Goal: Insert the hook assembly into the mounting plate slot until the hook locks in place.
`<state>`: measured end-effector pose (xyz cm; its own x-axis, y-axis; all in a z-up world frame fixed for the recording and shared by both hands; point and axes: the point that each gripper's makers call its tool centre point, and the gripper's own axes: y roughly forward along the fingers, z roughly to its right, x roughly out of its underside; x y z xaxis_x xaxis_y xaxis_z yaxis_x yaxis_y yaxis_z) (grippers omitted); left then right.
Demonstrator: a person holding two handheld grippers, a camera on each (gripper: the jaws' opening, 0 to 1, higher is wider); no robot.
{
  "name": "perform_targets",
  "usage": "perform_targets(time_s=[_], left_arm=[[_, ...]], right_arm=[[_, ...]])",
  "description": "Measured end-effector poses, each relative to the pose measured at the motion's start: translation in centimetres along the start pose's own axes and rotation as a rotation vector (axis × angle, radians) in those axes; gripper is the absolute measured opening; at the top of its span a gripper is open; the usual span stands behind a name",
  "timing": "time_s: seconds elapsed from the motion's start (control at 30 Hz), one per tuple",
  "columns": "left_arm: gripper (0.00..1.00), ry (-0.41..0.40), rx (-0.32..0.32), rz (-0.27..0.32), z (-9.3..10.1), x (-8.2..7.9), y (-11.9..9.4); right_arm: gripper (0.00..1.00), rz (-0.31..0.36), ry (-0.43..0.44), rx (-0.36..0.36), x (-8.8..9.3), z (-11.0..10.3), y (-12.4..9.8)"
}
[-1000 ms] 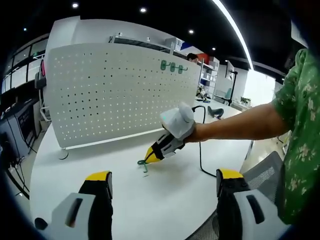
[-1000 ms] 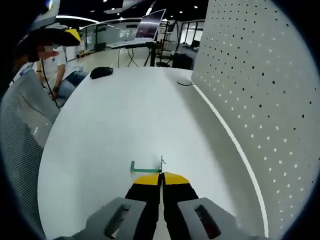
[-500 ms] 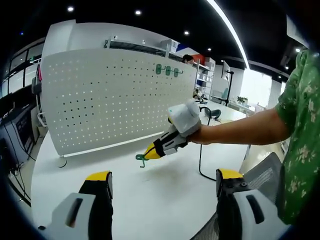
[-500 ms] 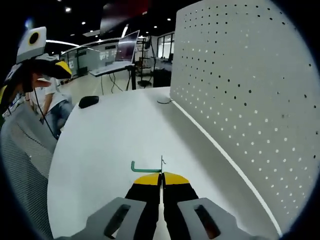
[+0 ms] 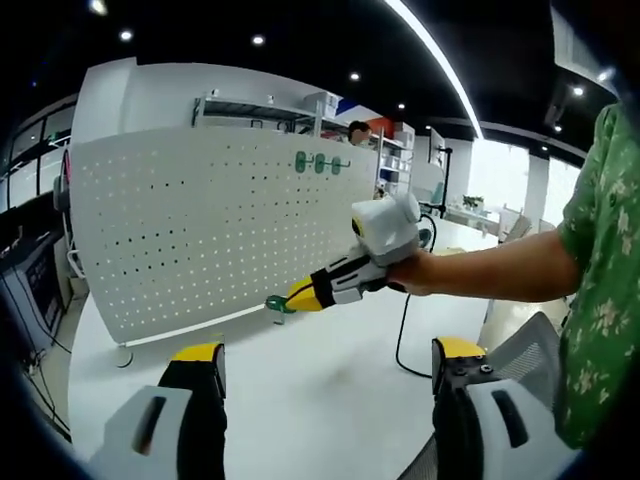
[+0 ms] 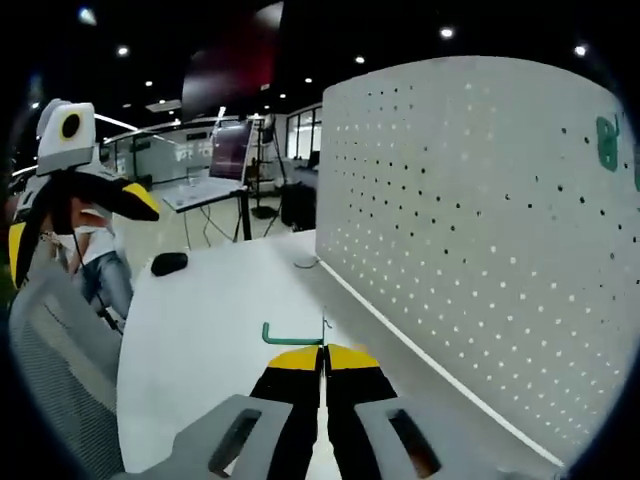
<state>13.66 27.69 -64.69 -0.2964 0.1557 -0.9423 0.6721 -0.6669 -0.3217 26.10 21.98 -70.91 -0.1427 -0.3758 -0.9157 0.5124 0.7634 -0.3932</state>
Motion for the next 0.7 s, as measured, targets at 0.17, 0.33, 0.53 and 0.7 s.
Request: perform_targets(time_s=[0.17, 0.33, 0.53, 0.7], left_arm=[[0.86, 0.021, 0.009, 0.031, 0.0, -1.5, -0.1], [0.85, 0.045, 0.017, 0.069, 0.0, -3.3, -0.1], [0.84, 0.076, 0.028, 0.12, 0.0, -5.8, -0.2], [0.83, 0.094, 0.028, 0.16, -0.2, -7.7, -0.5]], right_arm=[[0.0, 0.068, 0.004, 0.04, -2.6, 0.2, -1.6], [0.0, 0.132, 0.031, 0.077, -4.6, 0.3, -3.4], [0.0, 0.209, 0.061, 0.111, -6.8, 0.2, -5.2], [0.0, 0.286, 0.088, 0.127, -9.1, -0.1, -6.9]])
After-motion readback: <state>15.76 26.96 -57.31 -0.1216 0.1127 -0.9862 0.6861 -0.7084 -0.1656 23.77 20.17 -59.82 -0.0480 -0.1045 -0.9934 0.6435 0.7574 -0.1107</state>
